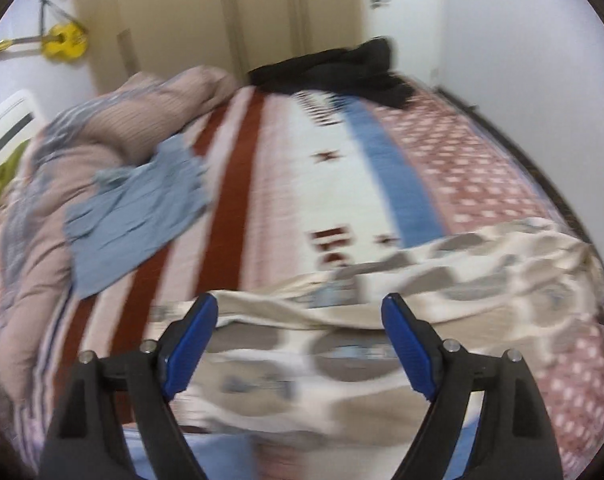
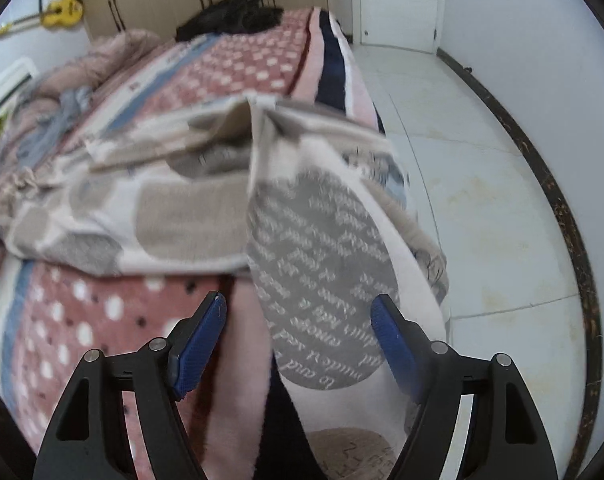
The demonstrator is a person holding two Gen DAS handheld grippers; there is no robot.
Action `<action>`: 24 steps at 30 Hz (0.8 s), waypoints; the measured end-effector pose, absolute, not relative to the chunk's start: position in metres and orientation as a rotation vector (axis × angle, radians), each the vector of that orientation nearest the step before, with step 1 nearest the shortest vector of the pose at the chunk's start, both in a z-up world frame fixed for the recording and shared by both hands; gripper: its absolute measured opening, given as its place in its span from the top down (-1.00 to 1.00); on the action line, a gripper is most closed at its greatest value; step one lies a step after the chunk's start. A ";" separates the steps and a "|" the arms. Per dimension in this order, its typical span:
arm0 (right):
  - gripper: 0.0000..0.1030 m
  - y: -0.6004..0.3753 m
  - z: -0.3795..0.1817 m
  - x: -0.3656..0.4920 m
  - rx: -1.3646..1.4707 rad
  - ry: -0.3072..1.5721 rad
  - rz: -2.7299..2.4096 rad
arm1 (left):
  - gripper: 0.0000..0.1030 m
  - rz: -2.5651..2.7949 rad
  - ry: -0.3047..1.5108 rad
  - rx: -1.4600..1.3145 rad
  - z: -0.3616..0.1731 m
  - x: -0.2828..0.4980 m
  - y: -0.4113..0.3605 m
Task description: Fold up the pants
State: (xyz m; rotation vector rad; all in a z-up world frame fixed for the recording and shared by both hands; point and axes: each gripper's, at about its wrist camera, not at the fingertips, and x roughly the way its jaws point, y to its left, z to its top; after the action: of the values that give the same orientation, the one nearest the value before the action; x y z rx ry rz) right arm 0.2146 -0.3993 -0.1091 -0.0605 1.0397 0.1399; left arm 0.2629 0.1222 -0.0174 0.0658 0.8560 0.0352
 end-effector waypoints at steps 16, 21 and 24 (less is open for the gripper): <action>0.94 -0.440 -0.052 0.243 -0.139 0.859 -0.096 | -0.59 -0.192 0.937 0.055 -0.088 0.263 0.045; 0.94 -0.456 -0.037 0.295 -0.163 0.886 -0.158 | -0.59 -0.177 0.973 0.011 -0.109 0.274 0.060; 0.75 -0.469 -0.044 0.322 -0.117 0.909 -0.196 | -0.59 -0.155 0.982 -0.007 -0.117 0.279 0.070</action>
State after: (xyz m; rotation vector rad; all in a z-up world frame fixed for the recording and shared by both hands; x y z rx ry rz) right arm 0.3223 -0.4686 -0.0437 -0.1172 0.9091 -0.1957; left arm 0.2788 0.0701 -0.1168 -0.0070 0.9819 -0.1548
